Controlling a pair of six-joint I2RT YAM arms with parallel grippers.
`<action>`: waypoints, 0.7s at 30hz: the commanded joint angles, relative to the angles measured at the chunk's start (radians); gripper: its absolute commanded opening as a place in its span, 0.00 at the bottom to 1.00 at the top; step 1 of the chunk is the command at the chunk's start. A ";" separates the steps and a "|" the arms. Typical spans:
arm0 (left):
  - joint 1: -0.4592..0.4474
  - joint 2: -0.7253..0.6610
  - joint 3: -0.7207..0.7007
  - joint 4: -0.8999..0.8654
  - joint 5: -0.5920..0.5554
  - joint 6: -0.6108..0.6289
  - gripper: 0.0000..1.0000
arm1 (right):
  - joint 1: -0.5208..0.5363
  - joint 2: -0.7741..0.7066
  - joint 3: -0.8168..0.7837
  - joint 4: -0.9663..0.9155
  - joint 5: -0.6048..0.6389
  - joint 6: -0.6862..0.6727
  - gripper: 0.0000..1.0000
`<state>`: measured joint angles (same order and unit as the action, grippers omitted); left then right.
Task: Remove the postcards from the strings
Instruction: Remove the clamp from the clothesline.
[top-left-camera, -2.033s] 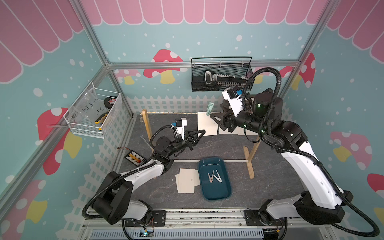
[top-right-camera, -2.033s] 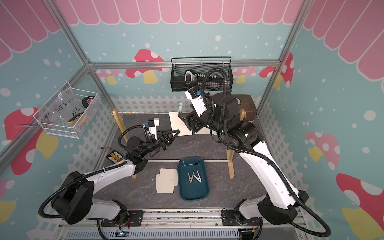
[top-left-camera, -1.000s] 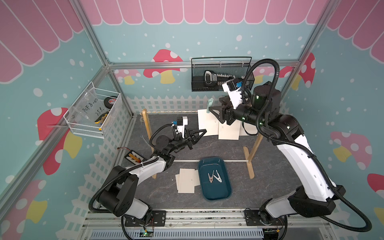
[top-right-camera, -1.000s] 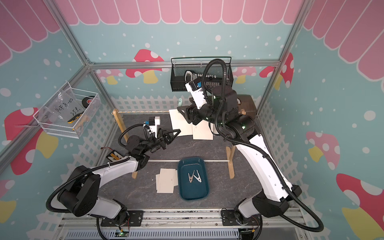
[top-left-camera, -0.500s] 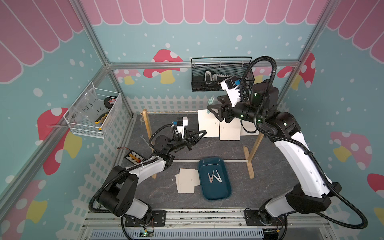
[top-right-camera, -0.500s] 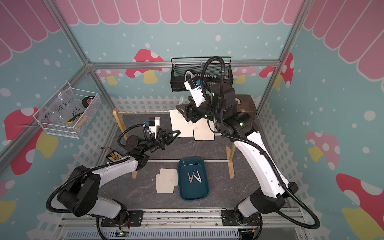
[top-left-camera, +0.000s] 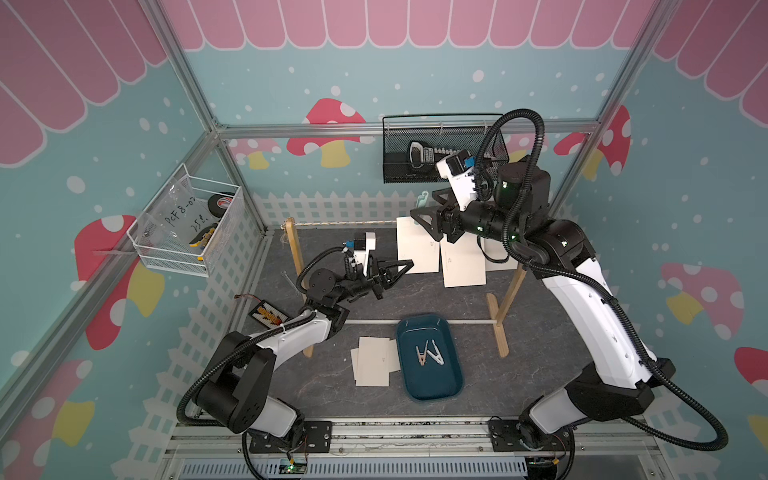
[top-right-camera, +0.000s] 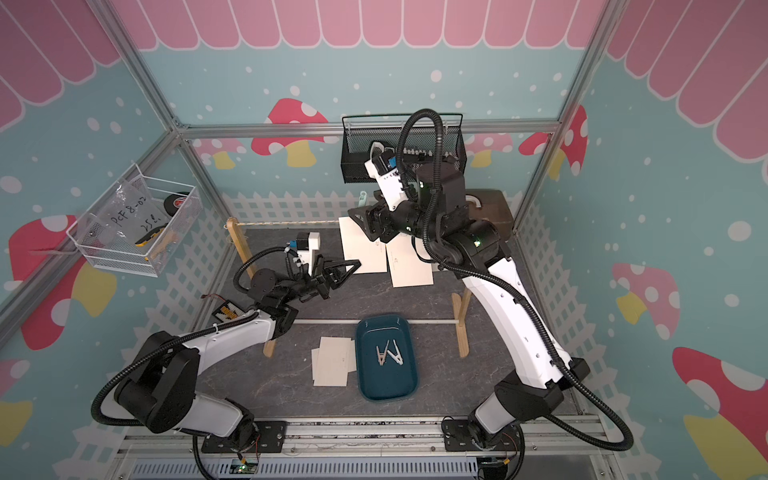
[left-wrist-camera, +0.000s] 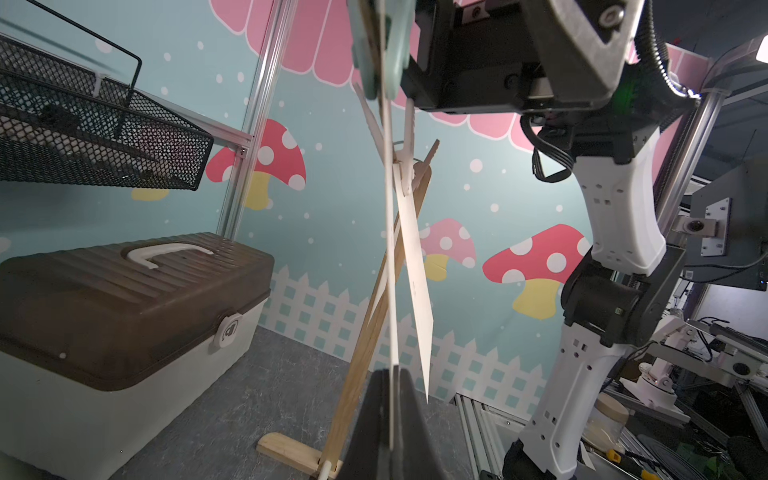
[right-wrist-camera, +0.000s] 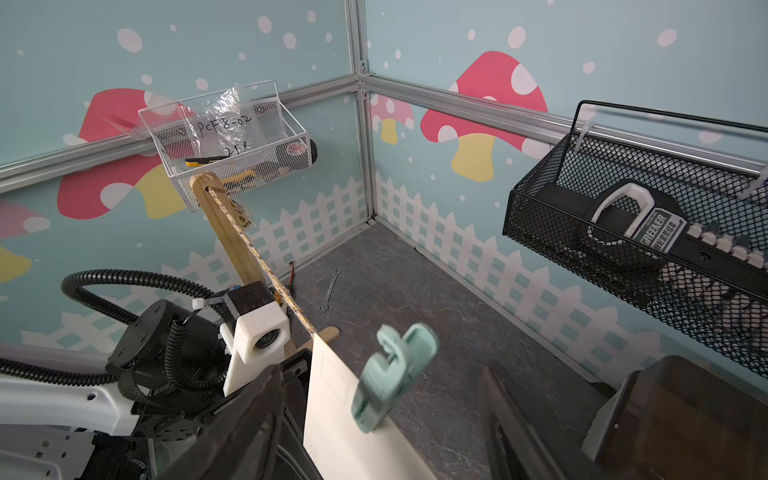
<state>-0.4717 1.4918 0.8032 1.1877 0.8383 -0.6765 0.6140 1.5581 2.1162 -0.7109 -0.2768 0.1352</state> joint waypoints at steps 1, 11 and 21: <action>0.001 -0.001 0.028 0.027 0.034 -0.003 0.00 | -0.006 0.026 0.031 -0.013 -0.020 0.011 0.73; 0.002 -0.003 0.030 0.030 0.042 -0.008 0.00 | -0.005 0.048 0.051 -0.014 -0.065 0.020 0.72; 0.001 -0.004 0.034 0.026 0.040 -0.007 0.00 | -0.006 0.023 0.050 -0.011 -0.123 -0.014 0.66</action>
<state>-0.4717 1.4918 0.8085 1.1912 0.8501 -0.6773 0.6140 1.6012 2.1418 -0.7181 -0.3649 0.1432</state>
